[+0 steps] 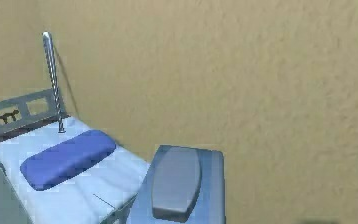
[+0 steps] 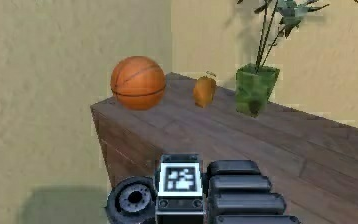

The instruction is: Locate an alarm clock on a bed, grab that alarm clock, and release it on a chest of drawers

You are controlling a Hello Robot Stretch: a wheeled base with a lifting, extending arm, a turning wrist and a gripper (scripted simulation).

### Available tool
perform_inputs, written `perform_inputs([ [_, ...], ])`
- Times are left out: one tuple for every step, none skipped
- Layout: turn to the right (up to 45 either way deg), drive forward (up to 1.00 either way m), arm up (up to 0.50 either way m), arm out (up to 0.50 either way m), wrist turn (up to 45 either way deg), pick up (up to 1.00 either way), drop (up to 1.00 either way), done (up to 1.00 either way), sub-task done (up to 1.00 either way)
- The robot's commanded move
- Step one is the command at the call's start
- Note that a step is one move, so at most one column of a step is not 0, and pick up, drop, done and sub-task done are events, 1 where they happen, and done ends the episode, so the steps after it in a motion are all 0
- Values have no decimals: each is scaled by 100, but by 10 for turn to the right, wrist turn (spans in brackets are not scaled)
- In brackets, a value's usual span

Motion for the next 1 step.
perform_inputs([
  [450,0,0,0,0,0,0,0,0],
])
